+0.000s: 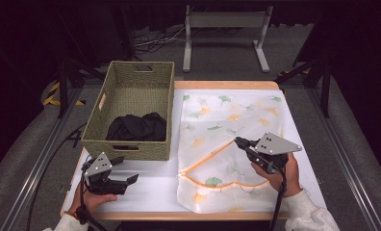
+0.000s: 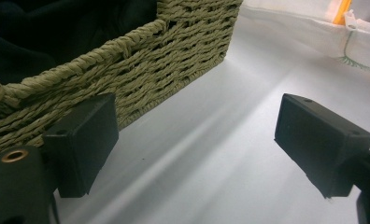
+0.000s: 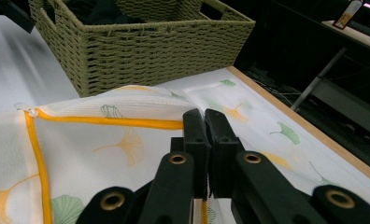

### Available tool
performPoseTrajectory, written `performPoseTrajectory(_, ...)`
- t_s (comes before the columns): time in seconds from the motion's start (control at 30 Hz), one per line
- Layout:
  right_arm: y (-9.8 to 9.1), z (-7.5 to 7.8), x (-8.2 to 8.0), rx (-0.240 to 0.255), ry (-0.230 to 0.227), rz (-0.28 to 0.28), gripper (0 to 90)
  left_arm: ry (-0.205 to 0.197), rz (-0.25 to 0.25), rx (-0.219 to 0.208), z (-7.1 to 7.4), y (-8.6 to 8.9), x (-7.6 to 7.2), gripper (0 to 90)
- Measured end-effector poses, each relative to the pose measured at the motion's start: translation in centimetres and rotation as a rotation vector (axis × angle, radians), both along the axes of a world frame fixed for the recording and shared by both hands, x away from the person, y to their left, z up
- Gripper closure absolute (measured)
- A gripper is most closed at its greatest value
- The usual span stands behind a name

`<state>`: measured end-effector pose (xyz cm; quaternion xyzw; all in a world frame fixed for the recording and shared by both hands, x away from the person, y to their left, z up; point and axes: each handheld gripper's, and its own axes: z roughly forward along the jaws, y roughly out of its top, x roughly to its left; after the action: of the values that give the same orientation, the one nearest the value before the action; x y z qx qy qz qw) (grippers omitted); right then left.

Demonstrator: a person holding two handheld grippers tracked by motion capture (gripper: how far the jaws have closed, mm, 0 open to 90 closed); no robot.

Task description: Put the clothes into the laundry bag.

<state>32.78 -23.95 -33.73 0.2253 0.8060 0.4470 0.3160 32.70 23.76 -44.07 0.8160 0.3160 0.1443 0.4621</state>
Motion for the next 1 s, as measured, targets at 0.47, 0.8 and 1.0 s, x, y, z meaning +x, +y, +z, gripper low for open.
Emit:
performPoseTrajectory(0.47,0.3,0.8,0.4,0.022,-0.03,-0.007,88.8,0.009,-0.001,-0.013,0.0,0.0,0.0,14.1)
performPoseTrajectory(0.8,0.5,1.7,0.2,0.044,-0.049,0.002,88.9,-0.015,-0.009,-0.043,0.7,-0.1,-0.4,15.4)
performPoseTrajectory(1.0,0.5,1.5,0.3,0.044,-0.037,0.004,88.8,-0.069,-0.019,-0.036,2.0,-0.2,-1.1,16.0)
